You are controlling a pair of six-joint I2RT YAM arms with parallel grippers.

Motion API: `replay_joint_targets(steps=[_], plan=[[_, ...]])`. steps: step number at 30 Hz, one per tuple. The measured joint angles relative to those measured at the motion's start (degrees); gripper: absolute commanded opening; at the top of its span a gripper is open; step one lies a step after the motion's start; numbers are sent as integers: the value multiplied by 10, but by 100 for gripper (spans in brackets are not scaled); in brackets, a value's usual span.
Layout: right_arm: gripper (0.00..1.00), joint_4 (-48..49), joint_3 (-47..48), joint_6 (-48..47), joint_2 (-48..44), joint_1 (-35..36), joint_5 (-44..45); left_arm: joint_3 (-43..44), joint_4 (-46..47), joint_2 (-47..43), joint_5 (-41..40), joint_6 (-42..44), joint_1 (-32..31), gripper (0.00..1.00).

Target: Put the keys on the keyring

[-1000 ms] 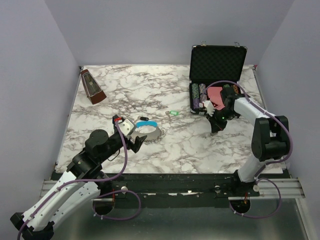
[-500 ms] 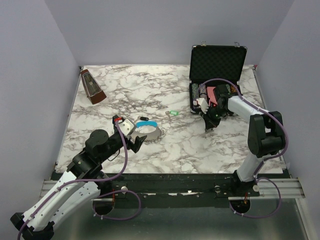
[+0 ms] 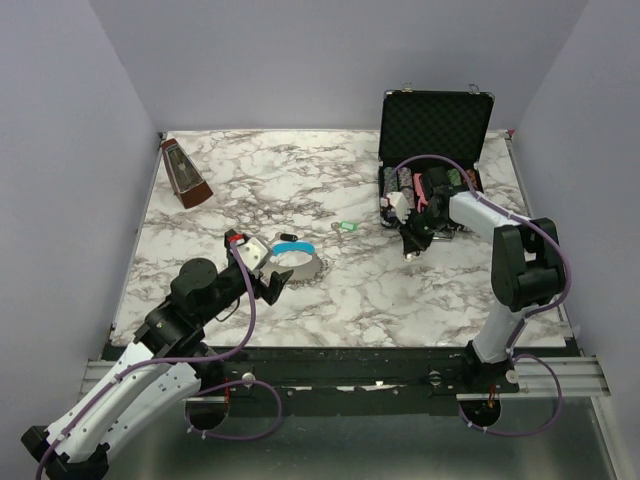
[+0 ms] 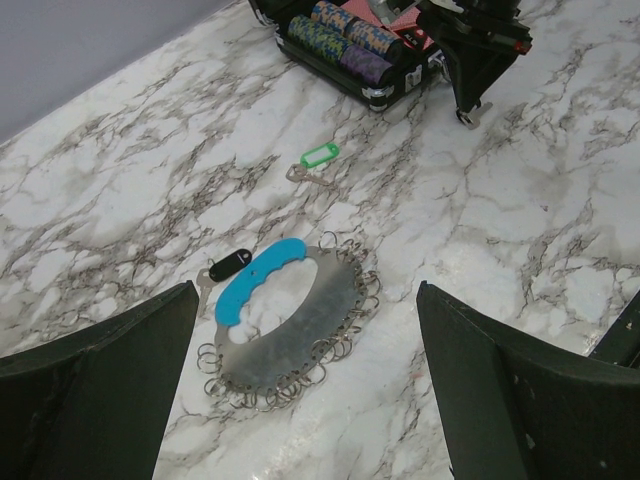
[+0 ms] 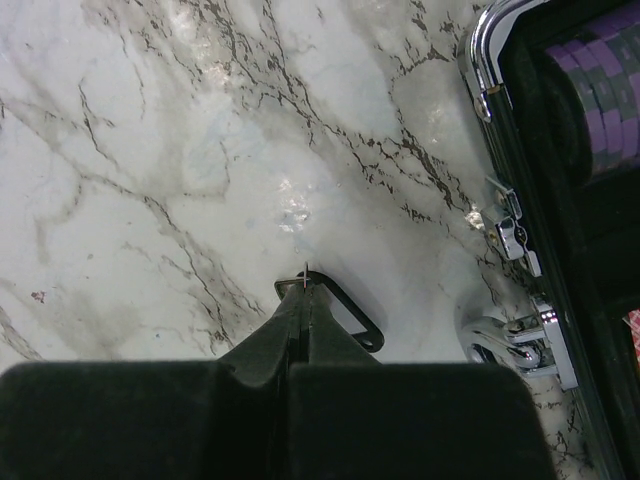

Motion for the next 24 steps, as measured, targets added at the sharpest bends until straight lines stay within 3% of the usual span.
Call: replay_joint_targets(steps=[14,24], plan=[[6,14,4,7,19,8,0,0,0,0,1,0,0,99],[15,16,5,13,21,9,0,0,0,0,2,0,0,99]])
